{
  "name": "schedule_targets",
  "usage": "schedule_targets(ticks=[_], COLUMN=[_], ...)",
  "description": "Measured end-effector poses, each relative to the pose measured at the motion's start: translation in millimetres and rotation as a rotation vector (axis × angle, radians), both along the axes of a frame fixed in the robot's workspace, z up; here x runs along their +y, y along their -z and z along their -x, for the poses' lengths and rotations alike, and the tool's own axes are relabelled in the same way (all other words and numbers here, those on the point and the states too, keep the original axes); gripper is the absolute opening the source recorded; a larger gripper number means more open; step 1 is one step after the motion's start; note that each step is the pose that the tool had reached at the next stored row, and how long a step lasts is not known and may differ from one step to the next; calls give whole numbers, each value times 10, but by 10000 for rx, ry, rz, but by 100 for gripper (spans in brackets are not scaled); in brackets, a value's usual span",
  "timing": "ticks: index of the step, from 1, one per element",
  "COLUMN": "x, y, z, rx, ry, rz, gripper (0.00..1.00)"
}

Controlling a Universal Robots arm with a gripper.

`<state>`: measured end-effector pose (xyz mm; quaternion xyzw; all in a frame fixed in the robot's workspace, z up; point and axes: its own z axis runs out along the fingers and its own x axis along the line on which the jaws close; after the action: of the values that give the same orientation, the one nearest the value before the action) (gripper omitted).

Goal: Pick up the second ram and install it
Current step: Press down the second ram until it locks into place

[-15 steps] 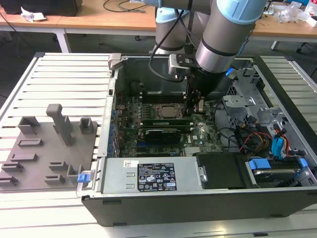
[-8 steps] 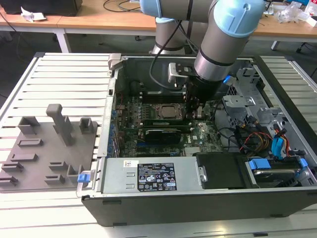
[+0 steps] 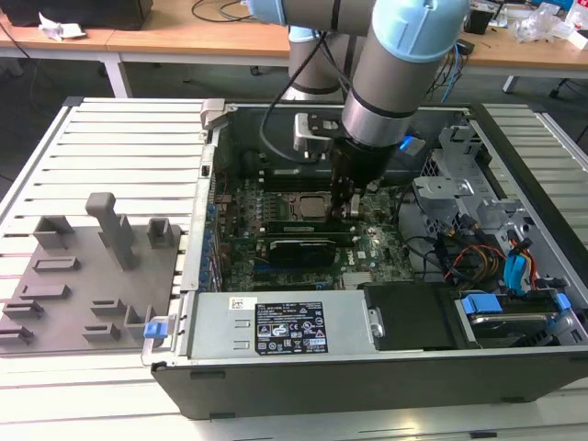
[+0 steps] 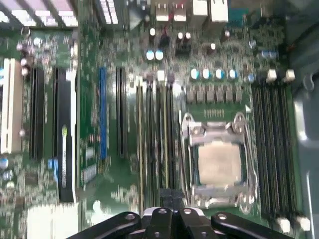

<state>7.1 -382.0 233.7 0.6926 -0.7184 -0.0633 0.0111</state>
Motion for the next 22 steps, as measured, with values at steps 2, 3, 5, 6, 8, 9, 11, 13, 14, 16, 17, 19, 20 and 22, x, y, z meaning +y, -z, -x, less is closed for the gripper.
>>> schedule_targets(ticks=[2, 3, 5, 6, 8, 9, 11, 13, 14, 16, 17, 19, 20, 22], x=[0, 0, -1, 0, 0, 0, -2, 2, 2, 0, -1, 0, 1, 5], y=[7, 13, 20, 32, 44, 51, 87, 53, 30, 24, 23, 23, 18, -95], z=[133, 228, 346, 471, 561, 589, 597, 589, 554, 476, 434, 291, 256, 234], rx=[-24, -41, -63, -88, -106, -109, -105, -119, -113, -89, -73, -17, -7, -7], ry=[-1, 2, 0, 0, 0, 1, -2, 4, 1, 1, 0, 0, 1, 1], rz=[3, 2, 6, 5, 5, 6, -8, -40, -28, -21, -19, -19, -20, -22], gripper=[11, 11, 11, 11, 11, 11, 11, 11, 11, 11, 11, 11, 11, 11])
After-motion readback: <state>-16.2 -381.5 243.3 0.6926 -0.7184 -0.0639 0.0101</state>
